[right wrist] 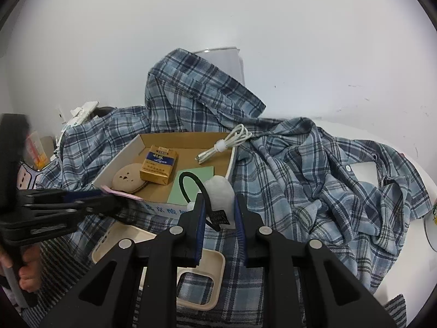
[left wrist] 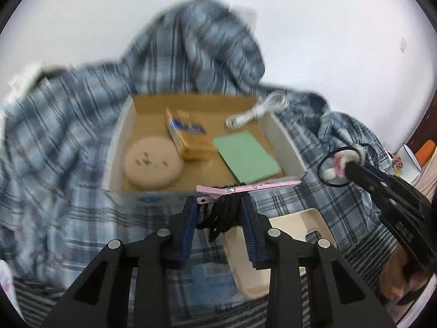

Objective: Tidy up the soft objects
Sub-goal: 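Grasp the white earbuds with the right tool while the left tool grasps the pink clip and hair ties, then lower earbuds and clip into the box and open both tools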

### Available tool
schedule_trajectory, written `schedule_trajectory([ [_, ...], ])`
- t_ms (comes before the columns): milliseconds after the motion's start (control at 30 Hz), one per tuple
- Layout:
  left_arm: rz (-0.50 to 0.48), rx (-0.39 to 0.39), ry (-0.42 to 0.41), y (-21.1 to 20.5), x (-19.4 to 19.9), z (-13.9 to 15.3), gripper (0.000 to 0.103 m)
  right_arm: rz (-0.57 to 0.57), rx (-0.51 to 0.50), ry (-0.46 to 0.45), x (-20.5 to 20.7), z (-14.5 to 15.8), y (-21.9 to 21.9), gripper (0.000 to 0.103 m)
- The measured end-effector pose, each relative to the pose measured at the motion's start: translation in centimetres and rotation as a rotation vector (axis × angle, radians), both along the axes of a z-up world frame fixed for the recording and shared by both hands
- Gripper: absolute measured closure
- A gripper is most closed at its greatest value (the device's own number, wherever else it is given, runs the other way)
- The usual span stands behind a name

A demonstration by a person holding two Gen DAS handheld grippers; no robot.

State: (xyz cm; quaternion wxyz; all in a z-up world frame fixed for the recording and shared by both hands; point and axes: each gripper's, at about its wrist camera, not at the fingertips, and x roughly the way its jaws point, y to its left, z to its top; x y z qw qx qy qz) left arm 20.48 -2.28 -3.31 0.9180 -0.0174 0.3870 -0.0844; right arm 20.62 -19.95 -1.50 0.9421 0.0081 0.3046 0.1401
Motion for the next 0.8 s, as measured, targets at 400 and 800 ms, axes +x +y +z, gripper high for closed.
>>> schedule_trajectory([
  [400, 0.039, 0.059, -0.243, 1.8, -5.3, 2.3, 0.069, 0.058, 0.003, -0.102, -1.6, 1.0, 0.8, 0.084],
  [800, 0.075, 0.01, -0.326, 3.1, -4.7, 8.3, 0.069, 0.029, 0.004, -0.16, -0.7, 6.7, 1.9, 0.084],
])
